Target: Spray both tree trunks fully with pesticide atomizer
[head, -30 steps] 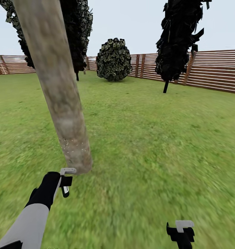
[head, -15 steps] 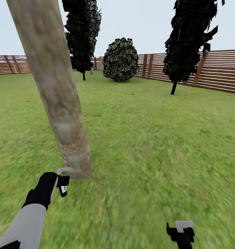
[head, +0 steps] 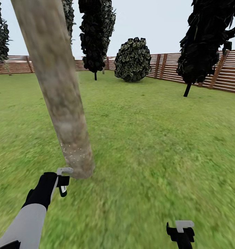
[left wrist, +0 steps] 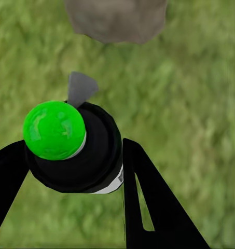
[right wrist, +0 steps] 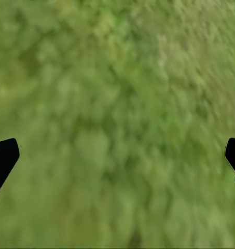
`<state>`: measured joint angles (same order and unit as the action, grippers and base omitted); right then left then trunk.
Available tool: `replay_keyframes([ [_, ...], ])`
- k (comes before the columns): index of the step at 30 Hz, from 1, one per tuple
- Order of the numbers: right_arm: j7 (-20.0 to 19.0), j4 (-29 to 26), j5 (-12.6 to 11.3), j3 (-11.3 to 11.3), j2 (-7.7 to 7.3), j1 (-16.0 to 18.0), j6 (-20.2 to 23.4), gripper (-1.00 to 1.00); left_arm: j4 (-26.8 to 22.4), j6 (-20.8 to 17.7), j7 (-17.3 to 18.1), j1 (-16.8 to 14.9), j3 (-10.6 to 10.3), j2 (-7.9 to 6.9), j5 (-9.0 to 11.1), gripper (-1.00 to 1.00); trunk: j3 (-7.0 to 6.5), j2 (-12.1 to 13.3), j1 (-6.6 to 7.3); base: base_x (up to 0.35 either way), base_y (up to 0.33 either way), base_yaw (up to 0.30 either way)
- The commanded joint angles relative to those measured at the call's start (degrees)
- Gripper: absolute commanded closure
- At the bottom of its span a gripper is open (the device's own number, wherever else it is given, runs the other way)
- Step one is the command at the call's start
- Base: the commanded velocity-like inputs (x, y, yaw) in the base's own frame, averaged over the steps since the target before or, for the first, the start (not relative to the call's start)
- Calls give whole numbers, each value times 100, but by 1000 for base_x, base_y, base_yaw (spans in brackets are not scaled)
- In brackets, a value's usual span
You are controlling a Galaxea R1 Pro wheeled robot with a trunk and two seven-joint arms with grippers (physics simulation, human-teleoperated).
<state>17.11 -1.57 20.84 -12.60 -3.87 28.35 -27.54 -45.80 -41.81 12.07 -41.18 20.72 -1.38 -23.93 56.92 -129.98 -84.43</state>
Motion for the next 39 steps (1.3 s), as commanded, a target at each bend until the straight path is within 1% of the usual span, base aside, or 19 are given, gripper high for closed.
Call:
replay_keyframes([
  [1,21,8,60,-41,0,4,-14,-100,2,-20,58,-4,32,-15,-62,100,5,-2,0,85,-269,9],
  [3,21,8,60,-41,0,4,-14,-100,8,-20,57,-3,42,-24,-65,100,5,-2,0,78,-270,3],
  [7,21,8,60,-41,0,4,-14,-100,17,-20,57,2,5,2,-55,100,5,-2,0,23,-271,66],
  [19,21,8,60,-41,0,4,-14,-100,25,-18,50,-3,50,-11,-64,100,5,-2,0,36,-273,260],
  [25,21,8,68,-41,0,4,-14,-100,36,-11,37,4,58,-28,-68,100,5,-2,0,173,-252,33],
  [26,21,8,69,-41,0,4,-14,-100,36,-11,4,4,57,-28,-68,100,5,-2,0,184,-243,2],
  [27,21,8,69,-41,0,4,-14,-100,36,-11,-183,4,56,-29,-65,100,5,-2,0,179,-243,1],
  [28,21,8,69,-41,0,4,-14,-100,36,-11,-294,4,55,-29,-59,100,5,-2,0,175,-243,0],
  [30,21,8,69,-41,0,4,-14,-100,36,-11,-376,4,52,-23,-40,100,5,-2,0,170,-243,0],
  [34,21,8,69,-41,0,4,-14,-100,36,-11,-414,4,30,-5,-6,100,5,-2,0,157,-248,62],
  [39,21,8,69,-41,0,4,-14,-100,29,-11,-416,4,41,-3,0,100,5,-2,0,66,-265,255],
])
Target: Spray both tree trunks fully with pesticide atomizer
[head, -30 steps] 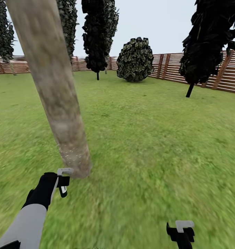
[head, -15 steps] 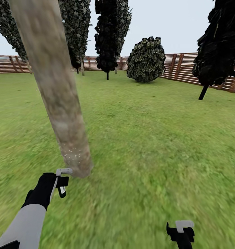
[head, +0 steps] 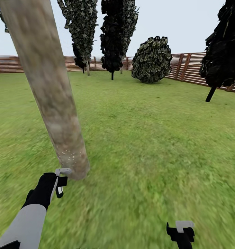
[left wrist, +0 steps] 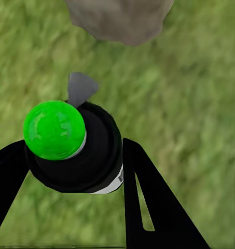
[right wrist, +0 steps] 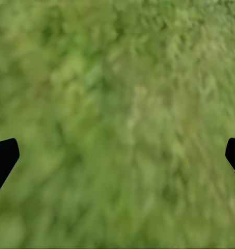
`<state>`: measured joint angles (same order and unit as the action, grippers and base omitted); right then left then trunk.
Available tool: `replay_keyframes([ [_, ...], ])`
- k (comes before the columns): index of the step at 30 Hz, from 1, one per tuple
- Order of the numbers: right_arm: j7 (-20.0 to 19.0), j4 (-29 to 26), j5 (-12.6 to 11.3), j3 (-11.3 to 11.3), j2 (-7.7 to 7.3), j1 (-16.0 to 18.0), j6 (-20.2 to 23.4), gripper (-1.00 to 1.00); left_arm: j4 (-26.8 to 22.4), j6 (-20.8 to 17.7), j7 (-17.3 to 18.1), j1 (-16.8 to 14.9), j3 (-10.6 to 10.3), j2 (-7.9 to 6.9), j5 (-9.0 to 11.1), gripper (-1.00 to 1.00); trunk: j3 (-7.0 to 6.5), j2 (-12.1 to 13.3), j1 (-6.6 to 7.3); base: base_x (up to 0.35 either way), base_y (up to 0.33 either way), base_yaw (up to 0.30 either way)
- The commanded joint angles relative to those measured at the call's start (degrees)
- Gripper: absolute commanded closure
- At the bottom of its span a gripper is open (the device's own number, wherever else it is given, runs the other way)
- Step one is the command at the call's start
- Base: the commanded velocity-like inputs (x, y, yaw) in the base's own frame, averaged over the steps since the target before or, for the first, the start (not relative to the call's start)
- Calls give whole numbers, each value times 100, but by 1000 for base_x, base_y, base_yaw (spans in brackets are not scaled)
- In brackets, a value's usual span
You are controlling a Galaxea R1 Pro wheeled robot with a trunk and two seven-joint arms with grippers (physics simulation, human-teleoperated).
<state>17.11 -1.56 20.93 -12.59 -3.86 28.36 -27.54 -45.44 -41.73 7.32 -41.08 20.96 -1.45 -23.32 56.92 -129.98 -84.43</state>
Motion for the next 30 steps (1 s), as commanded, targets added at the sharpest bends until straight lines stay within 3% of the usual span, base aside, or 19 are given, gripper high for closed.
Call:
replay_keyframes([
  [1,21,6,61,-41,0,3,-15,-100,-21,-19,57,-6,16,5,-63,100,5,-2,1,-24,-267,275],
  [8,21,6,61,-41,0,3,-15,-100,-95,-60,100,-114,21,17,-59,100,5,-2,1,-12,-53,277],
  [13,21,6,60,-41,0,3,-15,-100,-89,-110,124,-473,22,2,-58,100,5,-2,1,0,0,256],
  [19,19,6,59,-41,0,3,-15,-100,-66,-211,129,-978,-10,30,-66,100,5,-2,1,0,0,37],
  [30,20,6,60,-41,0,3,-15,-100,-96,-213,119,-970,-74,28,-96,100,5,-2,1,44,-103,0],
])
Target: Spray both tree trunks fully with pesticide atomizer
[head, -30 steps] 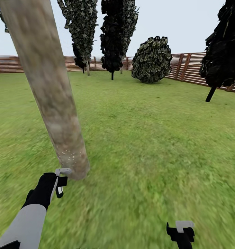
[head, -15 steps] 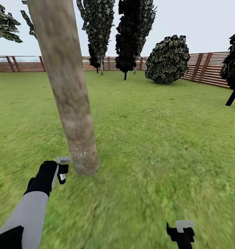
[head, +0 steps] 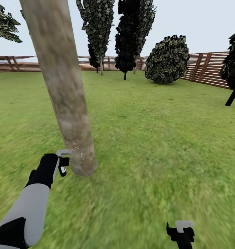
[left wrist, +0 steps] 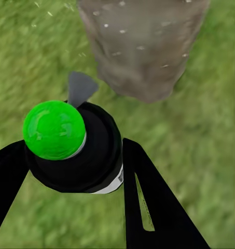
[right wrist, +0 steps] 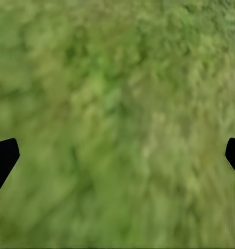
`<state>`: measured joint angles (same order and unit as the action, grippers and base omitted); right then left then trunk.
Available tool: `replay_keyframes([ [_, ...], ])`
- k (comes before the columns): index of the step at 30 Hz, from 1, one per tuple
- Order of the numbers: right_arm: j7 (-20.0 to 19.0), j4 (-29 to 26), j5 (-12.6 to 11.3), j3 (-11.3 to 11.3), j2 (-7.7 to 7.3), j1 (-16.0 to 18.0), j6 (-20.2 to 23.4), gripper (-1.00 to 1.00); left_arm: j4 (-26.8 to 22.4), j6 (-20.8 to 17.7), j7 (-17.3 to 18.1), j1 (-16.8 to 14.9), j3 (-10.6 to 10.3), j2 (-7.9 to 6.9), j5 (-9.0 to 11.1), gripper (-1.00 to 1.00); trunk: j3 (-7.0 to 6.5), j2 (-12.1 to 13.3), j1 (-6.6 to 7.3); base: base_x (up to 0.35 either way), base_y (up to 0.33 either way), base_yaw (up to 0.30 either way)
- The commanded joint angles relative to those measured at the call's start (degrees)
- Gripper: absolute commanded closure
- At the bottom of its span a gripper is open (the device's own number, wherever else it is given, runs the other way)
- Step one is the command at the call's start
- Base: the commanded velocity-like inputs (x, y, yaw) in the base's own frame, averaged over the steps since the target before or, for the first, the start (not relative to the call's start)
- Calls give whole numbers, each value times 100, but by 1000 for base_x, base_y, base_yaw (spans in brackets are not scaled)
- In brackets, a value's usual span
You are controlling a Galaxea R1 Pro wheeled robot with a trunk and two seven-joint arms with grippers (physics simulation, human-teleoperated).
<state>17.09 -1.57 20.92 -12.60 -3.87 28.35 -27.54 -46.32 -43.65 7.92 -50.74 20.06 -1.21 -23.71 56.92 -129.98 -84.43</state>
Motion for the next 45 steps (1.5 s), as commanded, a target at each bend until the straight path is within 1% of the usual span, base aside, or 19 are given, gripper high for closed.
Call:
replay_keyframes([
  [1,21,8,61,-41,0,4,-14,-100,-9,-20,58,-5,16,1,-59,100,5,-2,0,43,-264,0],
  [13,22,8,61,-41,0,4,-14,-100,-10,-22,26,2,15,-18,-72,100,5,-2,0,3,-275,9],
  [29,22,6,60,-41,0,4,-14,-100,-9,-20,-1,20,7,4,-89,100,5,-2,0,20,-276,255],
  [45,22,6,61,-41,0,4,-14,-100,-9,-20,-1,7,14,6,-90,100,5,-2,0,139,-259,10],
])
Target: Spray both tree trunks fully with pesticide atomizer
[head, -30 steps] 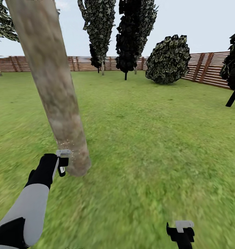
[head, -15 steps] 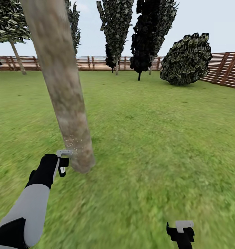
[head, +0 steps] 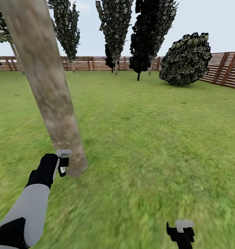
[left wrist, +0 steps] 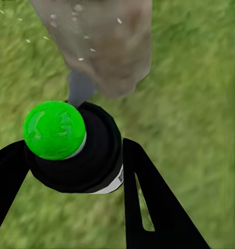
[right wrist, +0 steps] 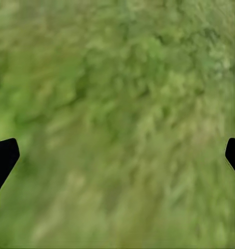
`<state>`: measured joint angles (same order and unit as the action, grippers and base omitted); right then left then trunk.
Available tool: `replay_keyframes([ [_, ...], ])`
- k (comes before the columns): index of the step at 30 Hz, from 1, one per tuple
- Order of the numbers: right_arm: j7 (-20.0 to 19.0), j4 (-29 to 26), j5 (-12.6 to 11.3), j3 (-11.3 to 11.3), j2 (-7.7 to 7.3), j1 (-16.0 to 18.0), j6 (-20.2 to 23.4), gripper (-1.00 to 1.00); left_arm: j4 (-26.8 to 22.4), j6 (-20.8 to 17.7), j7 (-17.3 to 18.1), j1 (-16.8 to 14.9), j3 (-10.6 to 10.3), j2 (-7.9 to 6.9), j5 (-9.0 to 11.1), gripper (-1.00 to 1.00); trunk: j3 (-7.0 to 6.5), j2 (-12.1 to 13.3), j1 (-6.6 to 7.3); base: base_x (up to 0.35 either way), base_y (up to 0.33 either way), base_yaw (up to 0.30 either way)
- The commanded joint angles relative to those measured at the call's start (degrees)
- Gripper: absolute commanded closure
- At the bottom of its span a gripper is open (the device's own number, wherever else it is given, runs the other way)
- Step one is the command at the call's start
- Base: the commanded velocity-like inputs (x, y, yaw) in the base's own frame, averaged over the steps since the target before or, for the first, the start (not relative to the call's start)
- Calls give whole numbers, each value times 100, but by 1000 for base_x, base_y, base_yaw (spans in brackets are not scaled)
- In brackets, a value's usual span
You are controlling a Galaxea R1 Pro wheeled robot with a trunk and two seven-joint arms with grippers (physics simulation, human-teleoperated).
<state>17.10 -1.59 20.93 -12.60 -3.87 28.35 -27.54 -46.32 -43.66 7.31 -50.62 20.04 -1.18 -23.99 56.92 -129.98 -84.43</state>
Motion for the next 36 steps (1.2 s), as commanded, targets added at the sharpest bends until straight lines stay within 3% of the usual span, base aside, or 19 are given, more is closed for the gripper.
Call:
replay_keyframes([
  [1,21,8,61,-41,0,4,-14,-100,-9,-20,60,-7,17,3,-62,100,5,-2,0,86,-268,16],
  [32,16,10,61,-41,0,4,-14,-100,60,7,47,34,6,31,-60,100,5,-2,0,114,-262,267],
  [36,17,10,61,-41,4,4,-14,-100,80,46,39,345,13,34,-36,100,5,-2,0,166,-233,277],
])
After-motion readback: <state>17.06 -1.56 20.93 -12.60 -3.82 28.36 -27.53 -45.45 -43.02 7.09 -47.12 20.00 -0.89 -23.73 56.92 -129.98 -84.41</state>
